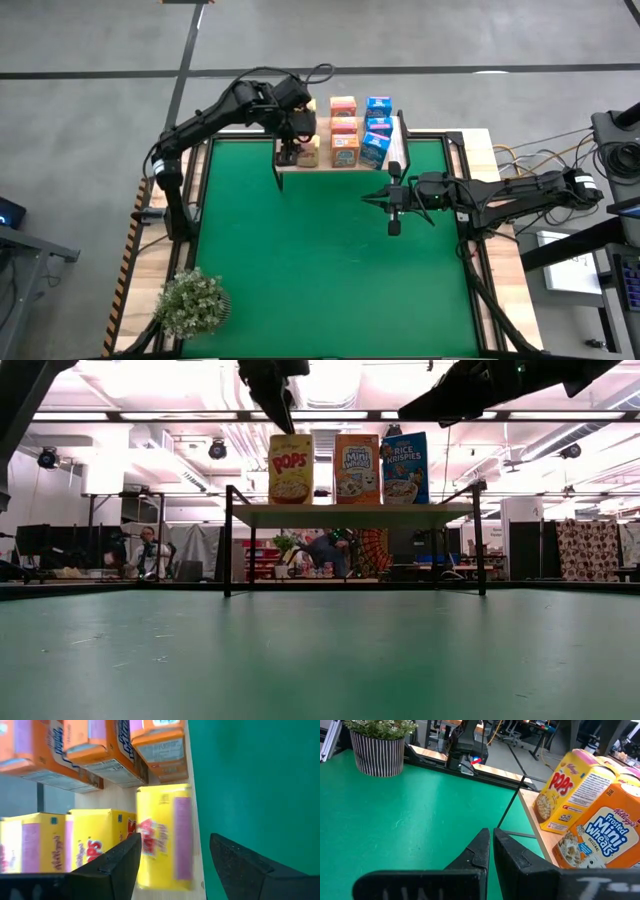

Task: Stack cereal on shelf
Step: Put the yellow cereal box on the shelf aligned with the other yellow cereal boxes

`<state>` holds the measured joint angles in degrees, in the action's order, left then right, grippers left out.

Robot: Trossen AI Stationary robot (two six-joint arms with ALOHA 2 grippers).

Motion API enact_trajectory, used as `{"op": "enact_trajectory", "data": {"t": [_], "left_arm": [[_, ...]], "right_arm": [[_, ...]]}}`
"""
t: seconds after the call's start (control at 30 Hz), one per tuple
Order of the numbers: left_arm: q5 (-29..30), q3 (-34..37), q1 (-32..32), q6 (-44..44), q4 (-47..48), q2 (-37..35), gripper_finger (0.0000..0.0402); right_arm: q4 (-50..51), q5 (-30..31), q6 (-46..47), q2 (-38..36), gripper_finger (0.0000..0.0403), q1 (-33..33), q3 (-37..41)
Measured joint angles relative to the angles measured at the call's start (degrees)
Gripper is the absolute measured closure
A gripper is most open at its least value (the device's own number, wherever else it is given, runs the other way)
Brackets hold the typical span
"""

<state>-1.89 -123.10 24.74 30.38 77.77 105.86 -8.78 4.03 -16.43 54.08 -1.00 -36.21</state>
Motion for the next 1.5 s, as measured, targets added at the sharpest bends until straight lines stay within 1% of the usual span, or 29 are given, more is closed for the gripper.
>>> {"op": "enact_trajectory", "data": {"t": [0.1,0.3,0.5,0.6,0.7,0.8,0.9,0.97,1.03,1.13,1.3,1.4,1.5], "left_arm": [[0.0,-3.0,-0.5,-0.8,2.0,0.0,0.0182],[0.0,-7.7,-2.5,-8.0,5.4,-0.5,0.0183],[0.0,-6.7,-6.1,-9.1,5.8,-3.2,0.0195],[2.6,-5.8,-7.2,-9.9,5.8,-4.3,0.0205],[3.9,-3.1,-7.6,-10.0,4.9,-6.5,0.0217],[4.0,2.5,-7.7,-10.7,1.8,-9.9,0.0231],[4.3,11.1,-8.0,-11.2,-4.7,-14.2,0.0245],[4.5,17.9,-8.1,-11.3,-10.6,-17.7,0.0253],[5.8,24.7,-8.1,-11.7,-17.7,-21.1,0.0260],[7.1,34.2,-8.1,-11.6,-27.5,-25.6,0.0268],[7.9,47.3,-8.3,-12.1,-41.4,-32.5,0.0272],[8.0,52.9,-8.8,-12.7,-46.4,-36.0,0.0272],[8.0,57.3,-9.5,-14.1,-49.1,-39.7,0.0272]], "right_arm": [[0.0,0.0,0.0,0.0,0.0390,0.0,0.0],[0.0,0.0,-0.1,0.0,0.0390,0.0,0.0],[0.0,0.0,-0.1,0.0,0.0390,0.0,0.0],[0.0,0.0,-0.1,0.0,0.0390,0.0,0.0],[0.0,0.1,0.1,0.0,0.0390,0.0,0.0],[0.0,0.6,1.9,0.0,0.0390,0.0,0.0],[-0.1,0.6,5.2,0.0,0.0390,0.0,0.0],[-1.0,1.2,7.2,0.0,0.0392,0.0,0.0],[-0.9,3.2,9.2,0.3,0.0394,0.0,-0.6],[0.3,5.2,9.9,1.8,0.0394,-0.2,-2.9],[5.0,5.1,9.6,6.0,0.0394,-2.3,-10.2],[8.5,5.0,8.6,9.3,0.0394,-4.2,-15.4],[12.1,5.0,7.7,12.9,0.0394,-6.3,-21.5]]}}
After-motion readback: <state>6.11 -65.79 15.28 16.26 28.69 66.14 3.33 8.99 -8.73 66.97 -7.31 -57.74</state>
